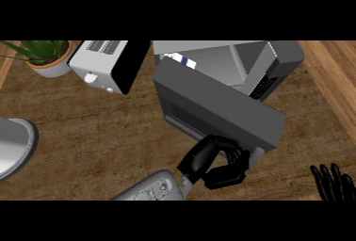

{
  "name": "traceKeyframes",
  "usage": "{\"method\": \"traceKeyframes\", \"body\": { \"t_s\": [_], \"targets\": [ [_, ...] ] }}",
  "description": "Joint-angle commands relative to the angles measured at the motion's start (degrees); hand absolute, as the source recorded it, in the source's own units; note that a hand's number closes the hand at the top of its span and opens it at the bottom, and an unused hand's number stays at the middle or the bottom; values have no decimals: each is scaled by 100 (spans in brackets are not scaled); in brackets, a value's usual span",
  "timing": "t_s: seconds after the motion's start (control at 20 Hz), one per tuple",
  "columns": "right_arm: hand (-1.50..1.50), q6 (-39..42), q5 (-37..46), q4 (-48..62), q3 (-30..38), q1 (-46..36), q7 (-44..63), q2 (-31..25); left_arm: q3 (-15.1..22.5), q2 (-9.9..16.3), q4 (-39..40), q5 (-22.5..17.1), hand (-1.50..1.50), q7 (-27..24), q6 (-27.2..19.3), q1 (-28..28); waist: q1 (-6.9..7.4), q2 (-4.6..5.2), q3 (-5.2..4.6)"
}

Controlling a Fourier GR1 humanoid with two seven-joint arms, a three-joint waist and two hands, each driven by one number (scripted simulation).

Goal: Pick up the milk, place it into the microwave and close the microwave

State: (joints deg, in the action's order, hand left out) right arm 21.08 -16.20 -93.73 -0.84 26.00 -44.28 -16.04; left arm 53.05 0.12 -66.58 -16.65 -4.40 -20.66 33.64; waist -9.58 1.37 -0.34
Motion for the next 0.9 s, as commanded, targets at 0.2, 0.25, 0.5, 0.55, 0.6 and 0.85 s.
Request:
{"method": "traceKeyframes", "body": {
  "t_s": [0.2, 0.25, 0.5, 0.55, 0.6, 0.85],
  "targets": [
    [-150, 419, -393, -548, -68, 71, 225, -331, -341, -9, 600, -706, -150, -597, -931, 596, -374, 107, -4],
    [-150, 412, -390, -637, -172, 124, 226, -273, -440, -10, 679, -815, 150, -589, -1016, 739, -400, 97, 1],
    [-150, 540, -496, -883, -242, 140, 386, -485, -689, -11, 961, -1374, 150, -759, -1025, 1165, -639, 178, 2],
    [-150, 546, -542, -970, -256, 79, 440, -511, -813, -11, 961, -1484, 150, -909, -1026, 1192, -648, 211, -10],
    [-150, 534, -583, -1051, -288, 142, 456, -489, -857, -11, 1078, -1566, 150, -934, -995, 1268, -702, 212, -6],
    [-150, 554, -804, -1250, -284, 248, 640, -598, -1090, -12, 1464, -1919, 150, -1098, -979, 1675, -885, 259, 6]
  ]
}}
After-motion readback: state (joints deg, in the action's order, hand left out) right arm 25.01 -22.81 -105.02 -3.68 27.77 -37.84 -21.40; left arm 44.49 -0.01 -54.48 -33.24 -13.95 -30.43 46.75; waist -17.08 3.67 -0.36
